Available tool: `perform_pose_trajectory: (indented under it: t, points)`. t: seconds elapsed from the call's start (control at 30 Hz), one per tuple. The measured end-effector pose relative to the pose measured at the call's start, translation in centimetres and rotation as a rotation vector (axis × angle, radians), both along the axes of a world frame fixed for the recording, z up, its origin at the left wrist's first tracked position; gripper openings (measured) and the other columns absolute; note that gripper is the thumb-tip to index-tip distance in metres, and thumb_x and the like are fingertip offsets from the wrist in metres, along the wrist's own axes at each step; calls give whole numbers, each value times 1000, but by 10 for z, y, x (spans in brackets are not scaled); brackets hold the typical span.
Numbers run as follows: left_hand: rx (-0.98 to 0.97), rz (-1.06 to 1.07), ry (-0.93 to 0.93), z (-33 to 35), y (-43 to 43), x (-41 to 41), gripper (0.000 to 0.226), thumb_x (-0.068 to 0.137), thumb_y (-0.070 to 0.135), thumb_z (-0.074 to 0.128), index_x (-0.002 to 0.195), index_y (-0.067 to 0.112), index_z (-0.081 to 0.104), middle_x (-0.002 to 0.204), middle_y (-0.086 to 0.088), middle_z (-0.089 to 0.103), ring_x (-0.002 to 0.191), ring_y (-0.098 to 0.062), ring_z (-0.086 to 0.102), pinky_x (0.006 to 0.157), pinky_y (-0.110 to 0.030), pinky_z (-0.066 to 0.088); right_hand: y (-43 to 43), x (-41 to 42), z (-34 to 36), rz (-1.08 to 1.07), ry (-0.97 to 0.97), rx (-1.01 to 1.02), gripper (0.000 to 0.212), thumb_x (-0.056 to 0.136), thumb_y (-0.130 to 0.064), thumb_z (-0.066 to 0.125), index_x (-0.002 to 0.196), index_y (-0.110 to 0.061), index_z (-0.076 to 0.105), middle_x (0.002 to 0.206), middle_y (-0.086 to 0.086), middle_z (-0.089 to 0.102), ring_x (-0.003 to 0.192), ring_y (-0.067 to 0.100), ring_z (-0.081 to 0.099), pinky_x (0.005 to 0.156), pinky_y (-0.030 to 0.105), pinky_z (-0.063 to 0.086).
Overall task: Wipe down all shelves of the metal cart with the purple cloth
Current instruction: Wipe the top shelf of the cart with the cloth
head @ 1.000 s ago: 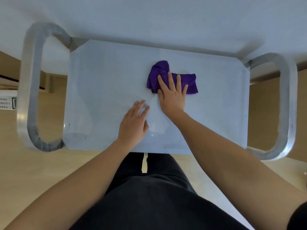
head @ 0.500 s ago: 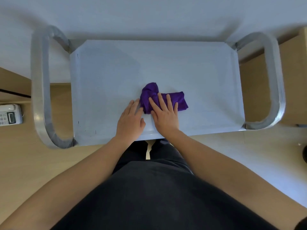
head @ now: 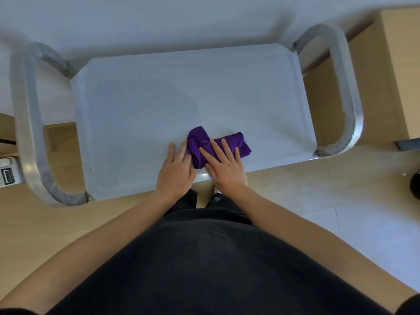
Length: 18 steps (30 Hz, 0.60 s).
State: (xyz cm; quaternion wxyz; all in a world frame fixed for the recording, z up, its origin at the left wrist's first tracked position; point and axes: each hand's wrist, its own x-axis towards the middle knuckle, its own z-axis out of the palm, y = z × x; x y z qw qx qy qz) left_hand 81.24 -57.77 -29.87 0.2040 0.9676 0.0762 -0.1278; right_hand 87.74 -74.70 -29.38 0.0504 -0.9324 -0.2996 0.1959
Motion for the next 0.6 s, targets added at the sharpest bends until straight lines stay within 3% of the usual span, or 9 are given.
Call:
perform_pose_trajectory:
  t: [0.27, 0.4, 0.6]
  points:
    - [-39, -77, -13, 2, -71, 28, 32, 95, 22, 48, 122, 8, 57, 153, -11, 34, 144, -28, 27, 111, -43, 38, -80, 23, 4, -31, 7, -69, 52, 103, -46, 24, 151, -46, 6, 163, -7, 11, 151, 23, -1, 121, 50, 5]
    - [-31, -131, 1, 4, -104, 39, 39, 93, 21, 49, 130, 9, 53, 154, -10, 34, 144, -29, 27, 111, -43, 37, -120, 38, 4, -33, -1, -88, 52, 102, -49, 17, 152, -46, 4, 163, -7, 9, 151, 23, -2, 122, 49, 3]
    - [-13, -160, 5, 13, -145, 53, 50, 95, 18, 45, 143, 7, 42, 154, -7, 34, 145, -26, 26, 114, -39, 34, -168, 58, 3, -78, -21, -73, 50, 104, -45, 23, 151, -46, 7, 163, -7, 11, 151, 23, -2, 122, 50, 5]
